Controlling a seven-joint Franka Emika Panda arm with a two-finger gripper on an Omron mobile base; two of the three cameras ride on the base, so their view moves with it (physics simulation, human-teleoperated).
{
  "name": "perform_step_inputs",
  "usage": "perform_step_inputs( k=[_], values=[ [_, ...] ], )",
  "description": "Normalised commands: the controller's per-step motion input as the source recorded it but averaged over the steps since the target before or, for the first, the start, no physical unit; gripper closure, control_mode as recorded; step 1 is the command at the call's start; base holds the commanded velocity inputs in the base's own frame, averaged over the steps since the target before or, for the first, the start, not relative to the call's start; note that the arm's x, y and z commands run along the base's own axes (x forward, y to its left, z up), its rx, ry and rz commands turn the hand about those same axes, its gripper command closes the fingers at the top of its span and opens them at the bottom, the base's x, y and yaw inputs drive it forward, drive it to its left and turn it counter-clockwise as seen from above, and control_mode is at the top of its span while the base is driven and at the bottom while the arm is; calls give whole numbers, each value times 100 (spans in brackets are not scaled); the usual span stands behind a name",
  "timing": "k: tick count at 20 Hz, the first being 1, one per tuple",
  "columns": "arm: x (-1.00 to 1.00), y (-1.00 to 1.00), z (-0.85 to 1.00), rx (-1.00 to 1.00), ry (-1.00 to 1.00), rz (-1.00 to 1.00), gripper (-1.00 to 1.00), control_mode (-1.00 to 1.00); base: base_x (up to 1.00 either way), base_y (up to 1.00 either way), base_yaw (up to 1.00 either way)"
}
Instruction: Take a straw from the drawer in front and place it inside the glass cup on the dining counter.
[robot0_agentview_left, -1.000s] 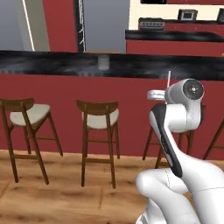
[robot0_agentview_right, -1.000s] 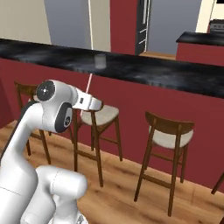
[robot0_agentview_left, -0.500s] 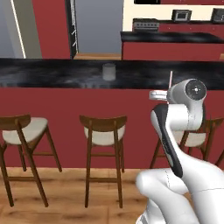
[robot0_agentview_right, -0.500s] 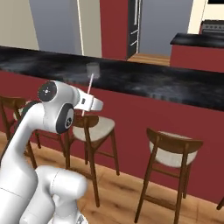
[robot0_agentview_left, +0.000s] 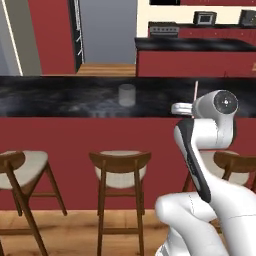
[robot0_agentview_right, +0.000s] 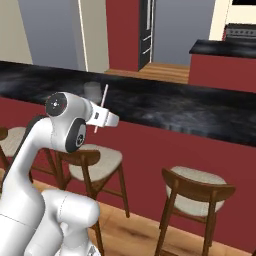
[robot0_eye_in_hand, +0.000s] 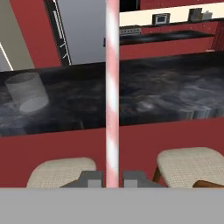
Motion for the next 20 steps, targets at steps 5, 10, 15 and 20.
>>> perform_step_inputs(
  k=[5, 10, 15, 20],
  values=[
    [0, 0, 0, 0, 0, 0, 100, 100, 61, 65, -10],
    [0, 0, 0, 0, 0, 0, 100, 100, 65, 62, -10],
    [0, 0, 0, 0, 0, 0, 100, 100, 46, 16, -7],
    [0, 0, 10, 0, -1, 0, 100, -100, 3, 3, -5]
  ],
)
